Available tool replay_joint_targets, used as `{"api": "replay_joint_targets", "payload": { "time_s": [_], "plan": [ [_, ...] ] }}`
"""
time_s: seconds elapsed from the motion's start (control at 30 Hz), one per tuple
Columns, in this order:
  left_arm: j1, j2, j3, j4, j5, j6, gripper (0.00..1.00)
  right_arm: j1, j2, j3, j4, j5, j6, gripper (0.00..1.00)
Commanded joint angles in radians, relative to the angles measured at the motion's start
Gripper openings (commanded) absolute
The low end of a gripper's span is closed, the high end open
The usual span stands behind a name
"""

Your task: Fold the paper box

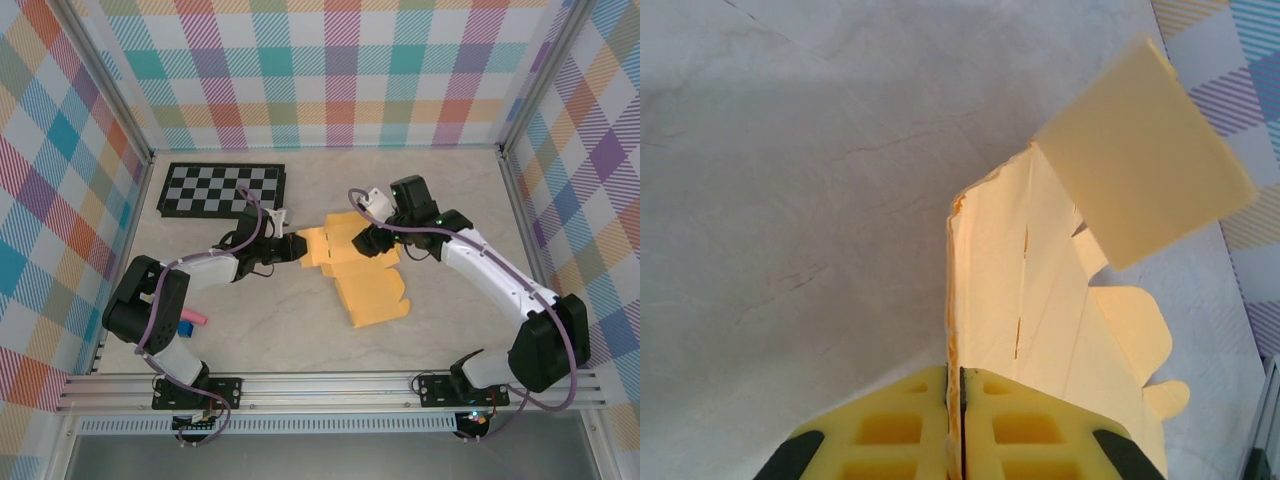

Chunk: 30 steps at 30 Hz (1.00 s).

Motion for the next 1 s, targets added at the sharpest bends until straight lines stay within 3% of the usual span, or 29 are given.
{"api": "replay_joint_targets", "payload": {
  "time_s": [0.0, 0.1, 0.2, 0.47, 0.77, 0.97],
  "plan": [
    [-0.007, -0.032, 0.011, 0.009, -0.047, -0.066, 0.08, 0.086, 0.035, -0.041, 0.061, 0.022, 0.245, 0.68],
    [-0.008, -0.046, 0.002, 0.019, -0.056, -0.094, 0.07, 0.172, 0.125, -0.030, 0.072, 0.123, 0.309, 0.68],
    [-0.007, -0.054, 0.006, -0.012, -0.065, -0.081, 0.07, 0.196, 0.218, 0.008, 0.048, 0.205, 0.360, 0.69],
    [-0.008, -0.043, 0.019, -0.023, -0.072, -0.087, 0.07, 0.292, 0.350, 0.050, 0.094, 0.227, 0.377, 0.71],
    [-0.008, -0.037, 0.013, -0.011, -0.069, -0.088, 0.07, 0.300, 0.420, 0.088, 0.136, 0.326, 0.392, 0.70],
    [-0.008, -0.046, 0.005, -0.015, -0.080, -0.062, 0.07, 0.283, 0.440, 0.095, 0.122, 0.339, 0.443, 0.48]
  ]
}}
